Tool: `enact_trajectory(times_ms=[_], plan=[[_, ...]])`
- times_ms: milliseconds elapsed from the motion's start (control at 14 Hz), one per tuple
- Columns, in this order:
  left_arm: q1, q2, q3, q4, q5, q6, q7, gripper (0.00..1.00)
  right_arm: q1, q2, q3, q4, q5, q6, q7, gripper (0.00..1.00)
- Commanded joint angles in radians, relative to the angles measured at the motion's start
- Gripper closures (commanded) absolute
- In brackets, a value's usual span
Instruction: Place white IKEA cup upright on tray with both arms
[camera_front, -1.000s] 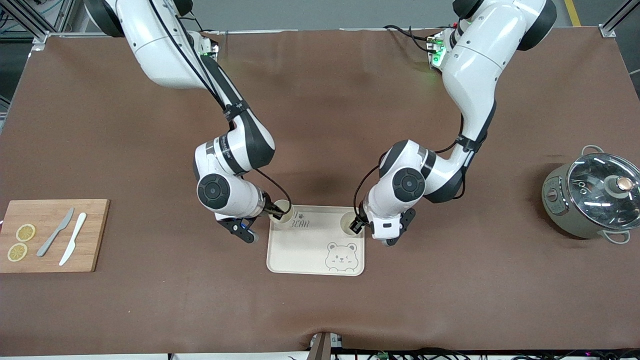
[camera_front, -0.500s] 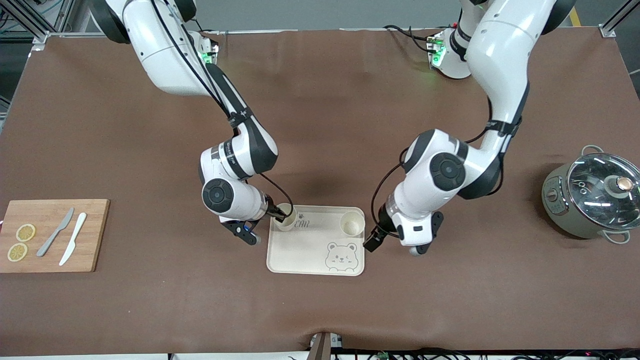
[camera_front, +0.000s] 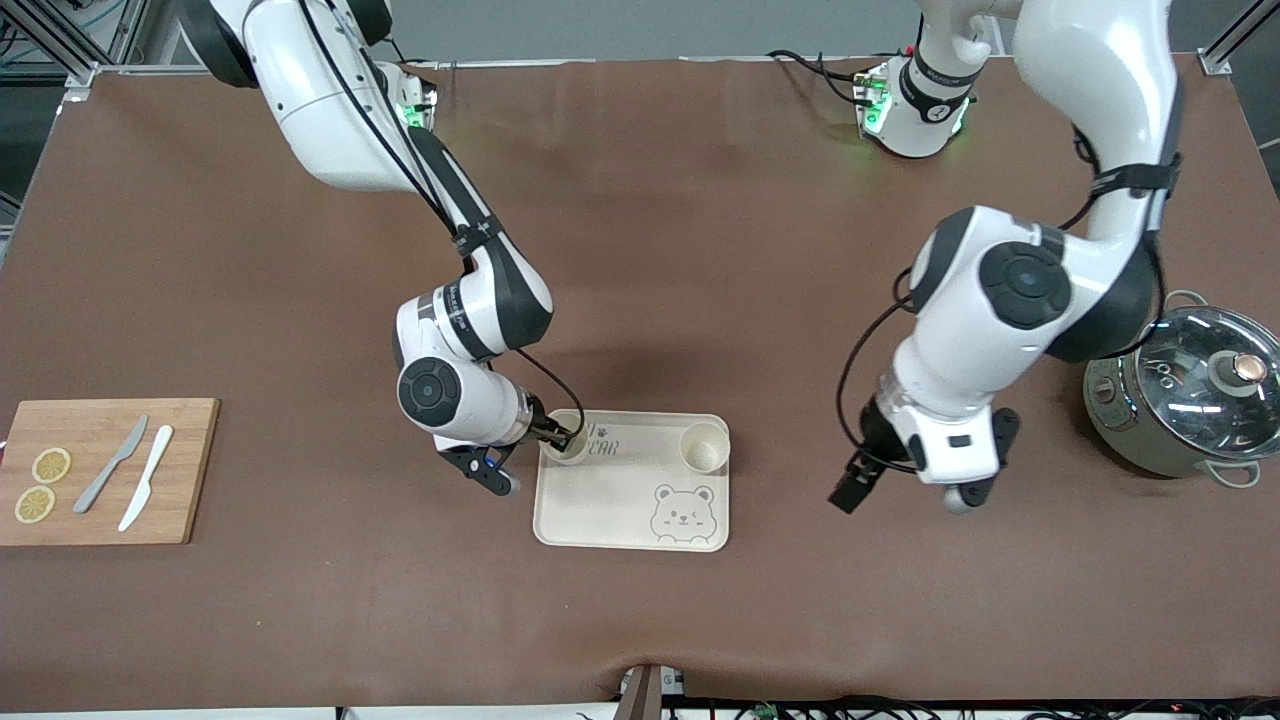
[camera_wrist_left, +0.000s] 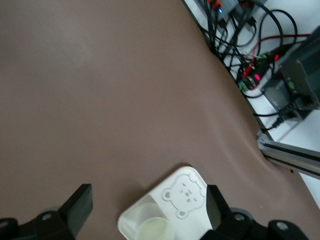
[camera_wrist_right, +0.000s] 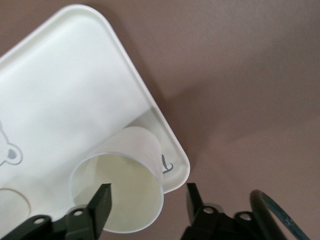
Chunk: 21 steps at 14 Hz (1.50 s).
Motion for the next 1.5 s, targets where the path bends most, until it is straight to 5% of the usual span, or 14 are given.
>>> enact_trajectory(times_ms=[0,643,1000,1214,1429], plan=[[0.057,-0.047,-0.001,-0.029,0.021,-0.057,0.079,0.00,-0.039,-0.051,-0.001,-0.003,0.012,-0.022,-0.114,0.00],[0.215,-0.136,-0.001,-0.027,0.021,-0.300,0.326,0.00,-0.105,-0.264,-0.082,0.000,-0.005,-0.286,-0.133,0.00],[0.261,-0.202,0.002,-0.026,0.024,-0.396,0.377,0.00,-0.204,-0.400,-0.107,-0.010,-0.045,-0.454,-0.441,0.00],[0.329,-0.252,-0.001,-0.024,0.022,-0.449,0.502,0.00,-0.232,-0.478,-0.105,-0.020,-0.176,-0.534,-0.474,0.00],[0.396,-0.309,-0.001,-0.024,0.013,-0.540,0.629,0.00,-0.327,-0.541,-0.107,-0.055,-0.207,-0.556,-0.625,0.00]])
